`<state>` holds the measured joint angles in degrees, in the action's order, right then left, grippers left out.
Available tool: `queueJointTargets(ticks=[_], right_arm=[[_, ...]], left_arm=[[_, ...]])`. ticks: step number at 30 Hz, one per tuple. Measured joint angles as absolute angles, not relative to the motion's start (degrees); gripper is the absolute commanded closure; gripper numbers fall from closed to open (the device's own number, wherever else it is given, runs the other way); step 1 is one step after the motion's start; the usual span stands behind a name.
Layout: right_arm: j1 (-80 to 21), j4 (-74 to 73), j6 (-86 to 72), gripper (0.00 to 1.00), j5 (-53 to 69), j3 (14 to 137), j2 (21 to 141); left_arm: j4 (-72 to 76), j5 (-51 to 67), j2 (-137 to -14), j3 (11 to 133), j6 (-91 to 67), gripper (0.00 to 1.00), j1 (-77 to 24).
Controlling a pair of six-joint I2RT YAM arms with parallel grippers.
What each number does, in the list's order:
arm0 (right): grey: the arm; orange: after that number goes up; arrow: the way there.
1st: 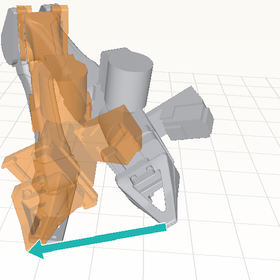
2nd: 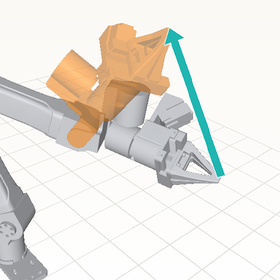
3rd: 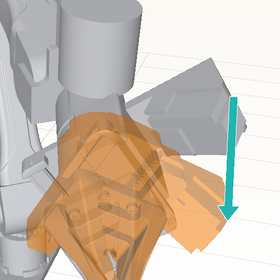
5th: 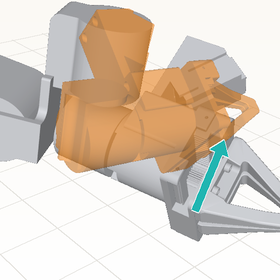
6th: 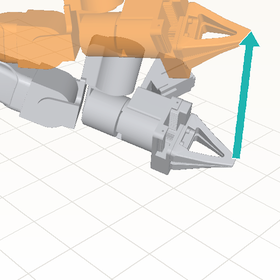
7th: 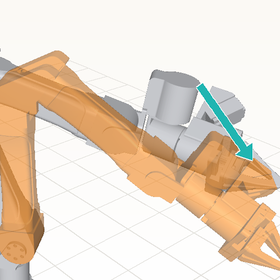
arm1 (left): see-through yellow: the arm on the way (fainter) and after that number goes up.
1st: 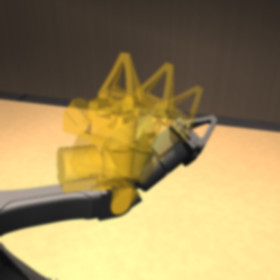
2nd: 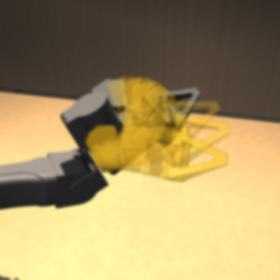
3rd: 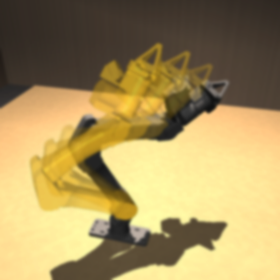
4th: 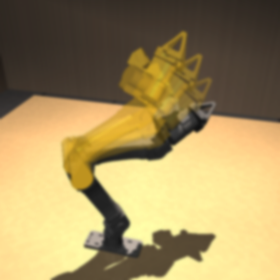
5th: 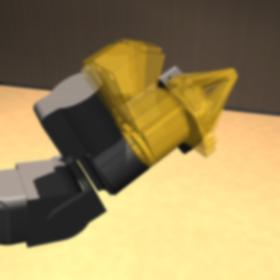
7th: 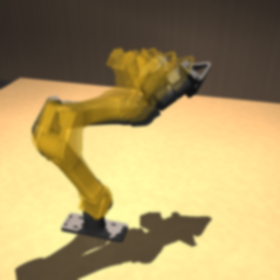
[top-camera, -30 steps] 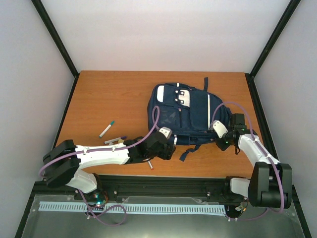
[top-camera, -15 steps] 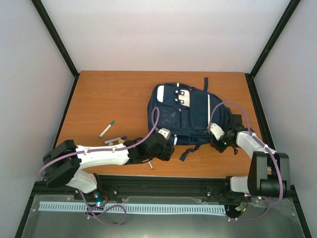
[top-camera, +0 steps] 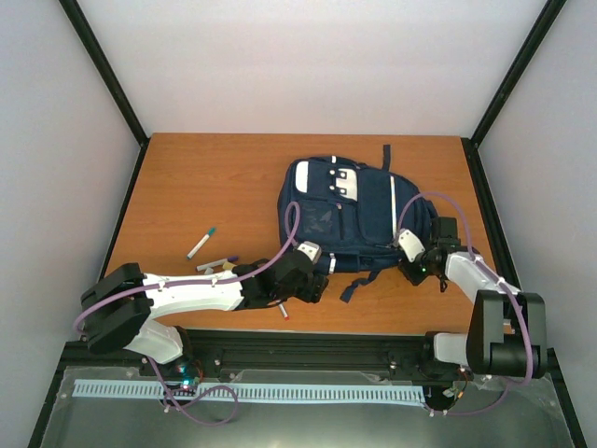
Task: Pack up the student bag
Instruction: Zip the student bag at the center of the board.
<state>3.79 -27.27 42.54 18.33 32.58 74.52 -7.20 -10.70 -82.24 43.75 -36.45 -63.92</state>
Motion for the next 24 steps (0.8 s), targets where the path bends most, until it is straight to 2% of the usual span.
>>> queueJointTargets(ticks=[12, 24], right_arm=[[6.2, -27.4, 43.1, 0.96, 17.9, 32.6, 69.1], [6.4, -32.2, 47.8, 0.97, 17.3, 34.1, 69.8]], left_arm=[[-6.8, -10.7, -82.3, 43.4, -37.0, 0.26, -63.9], [-6.0, -10.7, -82.4, 42.4, -38.0, 0.25, -63.9]])
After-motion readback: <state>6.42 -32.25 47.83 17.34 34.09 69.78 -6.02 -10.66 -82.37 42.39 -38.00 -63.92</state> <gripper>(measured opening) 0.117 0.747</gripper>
